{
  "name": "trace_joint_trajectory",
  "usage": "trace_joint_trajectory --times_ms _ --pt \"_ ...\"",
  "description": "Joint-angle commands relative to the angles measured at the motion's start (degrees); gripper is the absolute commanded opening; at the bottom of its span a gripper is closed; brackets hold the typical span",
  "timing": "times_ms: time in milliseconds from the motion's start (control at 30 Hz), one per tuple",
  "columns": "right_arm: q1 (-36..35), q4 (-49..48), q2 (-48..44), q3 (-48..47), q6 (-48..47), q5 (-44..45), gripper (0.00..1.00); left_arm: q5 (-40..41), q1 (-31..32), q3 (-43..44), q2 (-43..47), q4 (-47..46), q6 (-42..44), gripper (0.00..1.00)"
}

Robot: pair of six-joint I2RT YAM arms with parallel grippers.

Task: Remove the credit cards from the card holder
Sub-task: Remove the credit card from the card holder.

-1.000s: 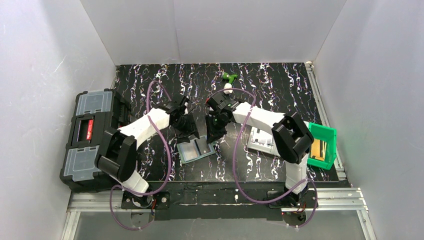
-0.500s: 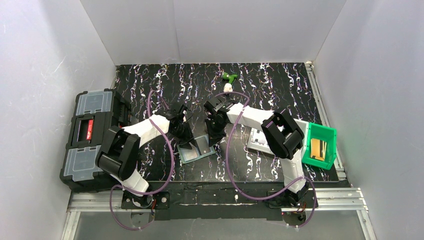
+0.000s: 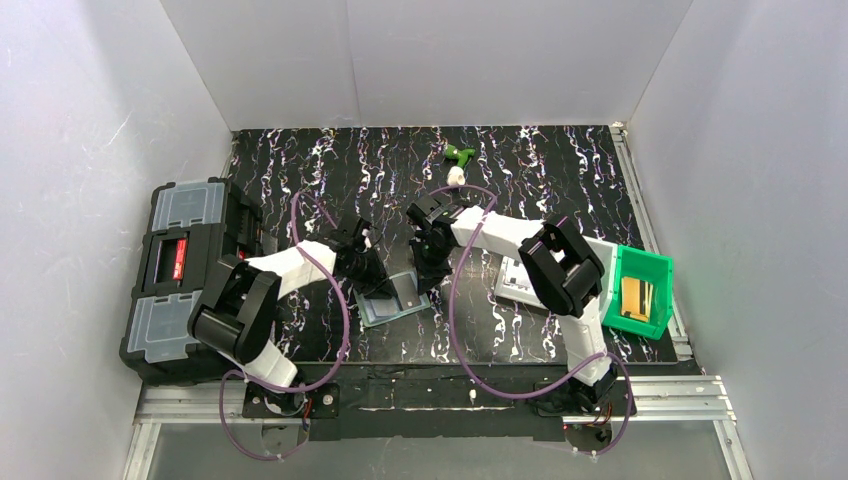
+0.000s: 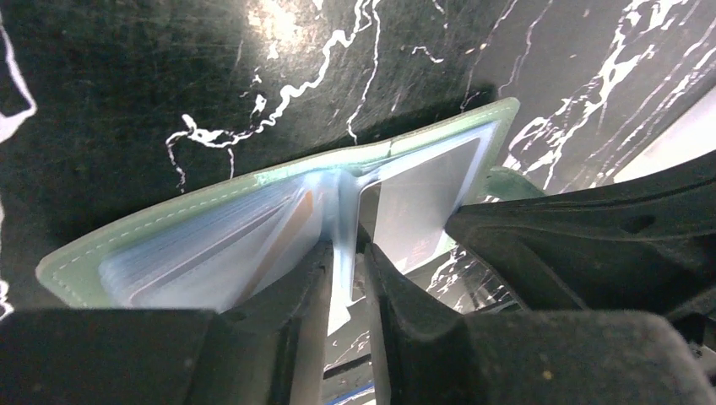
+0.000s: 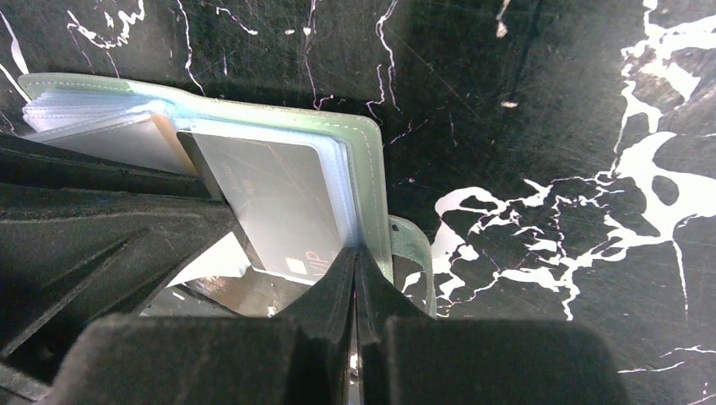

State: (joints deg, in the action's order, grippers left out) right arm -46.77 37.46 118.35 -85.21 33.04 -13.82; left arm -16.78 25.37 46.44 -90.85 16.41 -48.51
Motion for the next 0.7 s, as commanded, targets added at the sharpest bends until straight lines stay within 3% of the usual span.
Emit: trace_joint_trajectory --times_ms 0,267,667 --pt "-1.4 1.2 2.0 -1.6 -0.3 0.7 0.06 1.3 -0.6 -4.9 0.4 -3.4 -1.1 0.24" --pt "-2.3 2.5 3.0 -3.2 -0.3 0.3 0.06 -0.4 -0.8 -7.2 0.6 -7.7 -2.1 0.25" --pt "-2.5 2.9 4.6 -3.9 0.5 0.0 0.06 -2.3 -1.2 -8.9 3.7 -9.3 -2.8 0.14"
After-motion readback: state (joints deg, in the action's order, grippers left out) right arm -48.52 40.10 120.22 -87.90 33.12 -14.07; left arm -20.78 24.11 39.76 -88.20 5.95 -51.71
